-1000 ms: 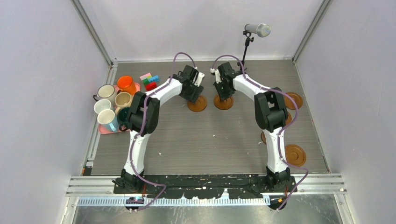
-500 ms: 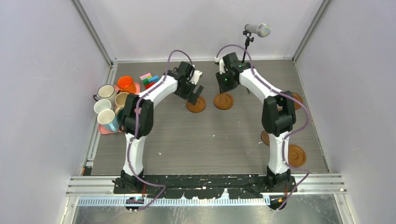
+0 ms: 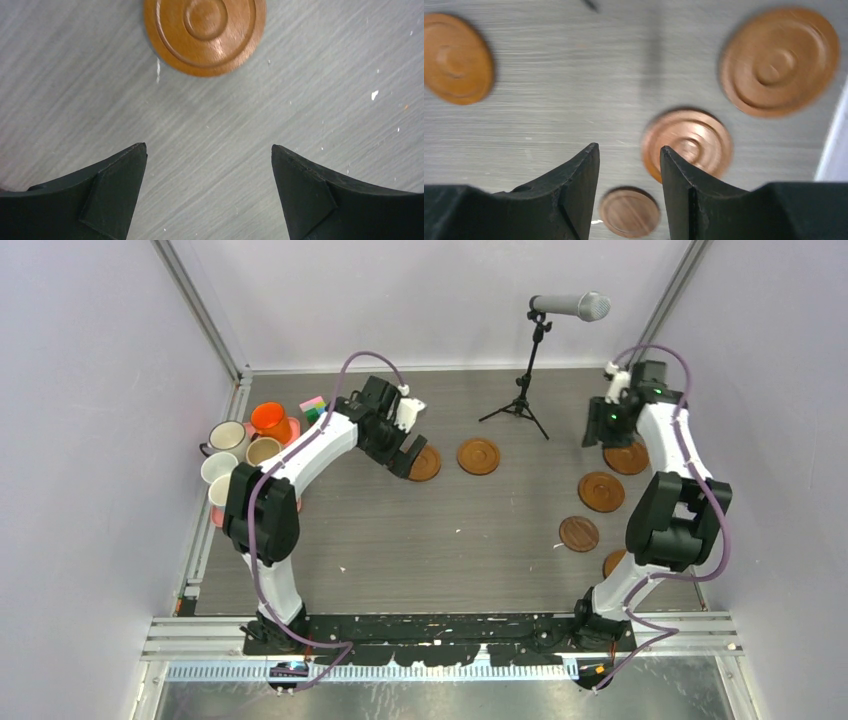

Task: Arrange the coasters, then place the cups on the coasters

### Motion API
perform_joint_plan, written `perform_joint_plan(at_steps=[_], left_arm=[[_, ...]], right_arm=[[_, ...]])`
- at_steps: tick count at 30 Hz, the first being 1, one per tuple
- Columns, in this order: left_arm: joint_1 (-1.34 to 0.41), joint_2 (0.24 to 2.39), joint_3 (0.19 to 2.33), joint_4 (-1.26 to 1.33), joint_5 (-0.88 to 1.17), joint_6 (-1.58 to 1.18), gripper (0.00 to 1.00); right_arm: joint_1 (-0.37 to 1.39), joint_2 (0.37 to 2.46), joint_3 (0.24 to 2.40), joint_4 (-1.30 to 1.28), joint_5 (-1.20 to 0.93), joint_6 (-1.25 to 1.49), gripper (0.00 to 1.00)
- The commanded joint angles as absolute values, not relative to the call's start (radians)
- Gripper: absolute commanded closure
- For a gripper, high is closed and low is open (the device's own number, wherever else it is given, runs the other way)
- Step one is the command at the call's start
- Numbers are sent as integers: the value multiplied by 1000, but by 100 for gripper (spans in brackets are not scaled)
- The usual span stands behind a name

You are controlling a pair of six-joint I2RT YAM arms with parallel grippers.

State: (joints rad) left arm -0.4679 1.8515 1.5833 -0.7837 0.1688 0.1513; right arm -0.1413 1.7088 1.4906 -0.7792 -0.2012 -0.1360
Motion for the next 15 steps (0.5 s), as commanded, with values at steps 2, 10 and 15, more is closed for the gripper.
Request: perform_joint_plan(at_steps=[2, 10, 15], left_arm=[[-462, 1780, 1532, -805, 224, 178, 3], [-462, 1794, 1533, -809, 230, 172, 3], [-462, 1789, 1539, -820, 221, 175, 2]], right_arm=[[-307, 1742, 1513, -850, -293, -255, 47], [-351, 1801, 1531, -805, -260, -277, 45], [-430, 1941, 1674, -804, -217, -259, 44]])
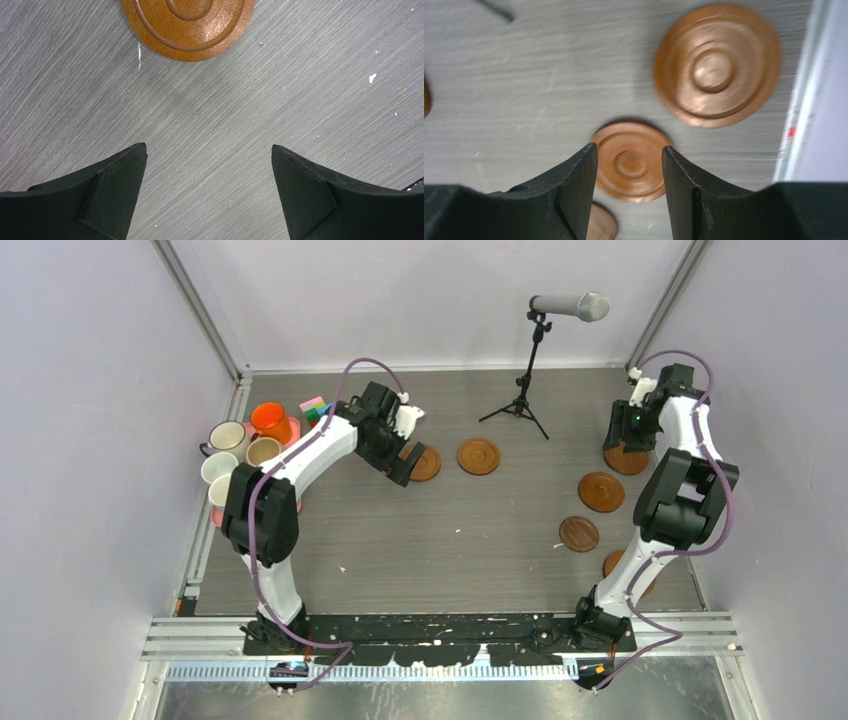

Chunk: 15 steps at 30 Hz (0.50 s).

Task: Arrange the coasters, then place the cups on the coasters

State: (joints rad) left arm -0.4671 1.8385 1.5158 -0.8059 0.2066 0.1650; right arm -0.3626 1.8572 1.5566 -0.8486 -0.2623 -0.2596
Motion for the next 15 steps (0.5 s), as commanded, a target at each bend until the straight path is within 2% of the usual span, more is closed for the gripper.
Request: perform_joint_plan(at_steps=[1, 15], left_arm=[[-462, 1788, 1537, -820, 220, 176, 3], [-462, 1775, 1521, -828, 200, 180, 2]], right_arm=[[-442, 1966, 1698, -804, -204, -262, 45], [-486, 2213, 1838, -744, -75, -287, 45]])
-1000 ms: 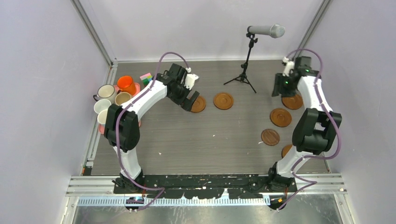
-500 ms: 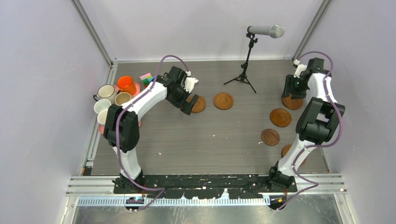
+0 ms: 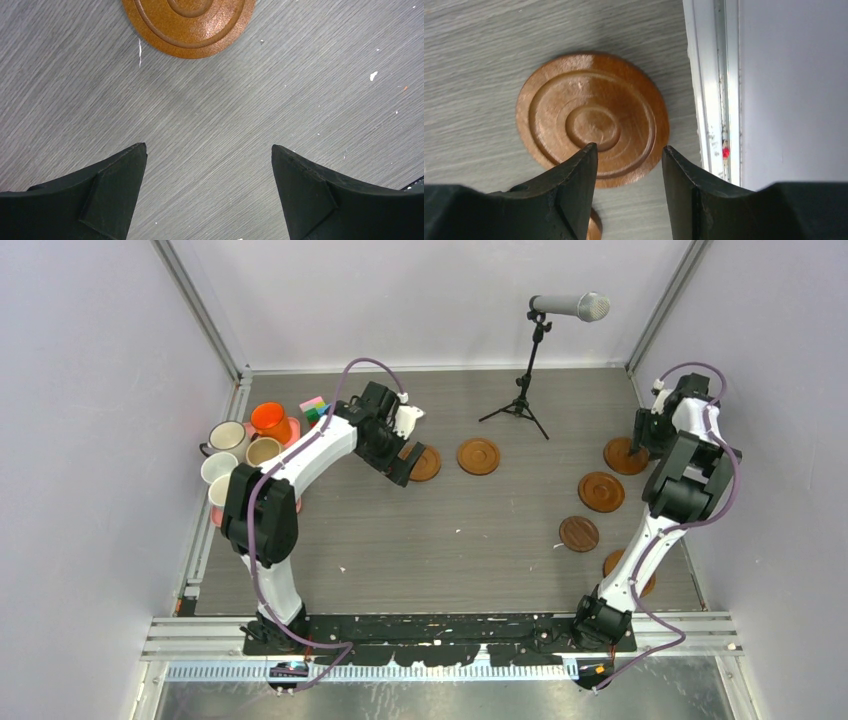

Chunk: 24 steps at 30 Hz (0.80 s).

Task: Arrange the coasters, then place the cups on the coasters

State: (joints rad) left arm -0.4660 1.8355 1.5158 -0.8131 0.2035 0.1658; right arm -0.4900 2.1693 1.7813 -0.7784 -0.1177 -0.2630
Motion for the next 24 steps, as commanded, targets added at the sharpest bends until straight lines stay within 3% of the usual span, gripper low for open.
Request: perform_joint_plan(at_steps=[1, 13, 24], left_arm=[[-462, 1774, 1519, -828, 197, 181, 3], [-462, 1763, 1506, -825, 183, 179, 3], [-462, 1755, 1499, -833, 180, 176, 3]], right_arm=[[-486, 2224, 1839, -744, -75, -290, 46], [-445, 2176, 1711, -765, -207, -308, 55], [-320, 2094, 1584, -704, -200, -289, 57]])
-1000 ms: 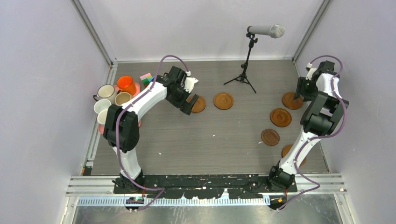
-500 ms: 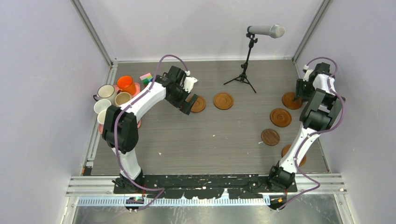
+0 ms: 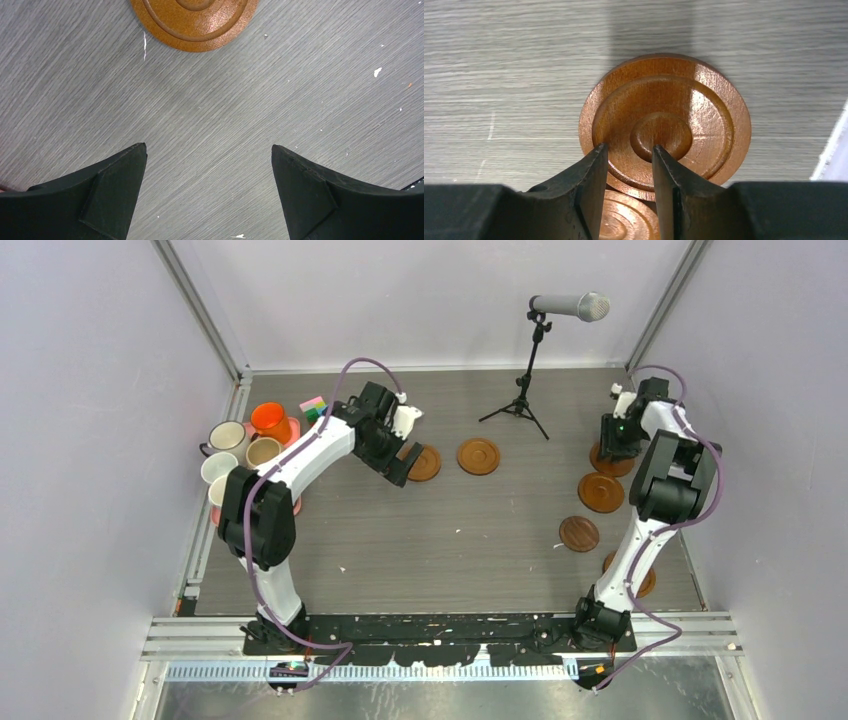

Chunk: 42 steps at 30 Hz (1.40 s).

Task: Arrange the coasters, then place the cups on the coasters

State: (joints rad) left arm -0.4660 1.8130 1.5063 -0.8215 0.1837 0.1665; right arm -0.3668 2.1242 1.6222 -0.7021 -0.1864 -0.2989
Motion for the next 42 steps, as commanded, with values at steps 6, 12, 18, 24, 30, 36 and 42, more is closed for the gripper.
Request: perform_joint_plan(at_steps=[6, 12, 18, 24, 30, 36, 42], left_arm=[[-462, 1744, 1492, -841, 173, 182, 3], [-462, 1744, 1485, -838, 171, 181, 3], [-460, 1752, 1494, -842, 173, 180, 2], [-447, 1759, 1493, -845, 188, 176, 2], [-433, 1758, 1484, -843, 196, 175, 2], [-428, 1754, 1473, -841, 196, 178, 2], [-426, 1746, 1468, -840, 195, 180, 2]], right_arm=[[-267, 2092, 1548, -699, -202, -285, 57], [-183, 2053, 1458, -673, -218, -275, 57], [-80, 2043, 1418, -651, -221, -242, 58], [-8, 2075, 1455, -641, -211, -210, 58], [62, 2100, 1505, -641, -209, -183, 58], [90, 2137, 1569, -641, -189, -168, 58], [92, 2117, 1600, -656, -158, -165, 58]])
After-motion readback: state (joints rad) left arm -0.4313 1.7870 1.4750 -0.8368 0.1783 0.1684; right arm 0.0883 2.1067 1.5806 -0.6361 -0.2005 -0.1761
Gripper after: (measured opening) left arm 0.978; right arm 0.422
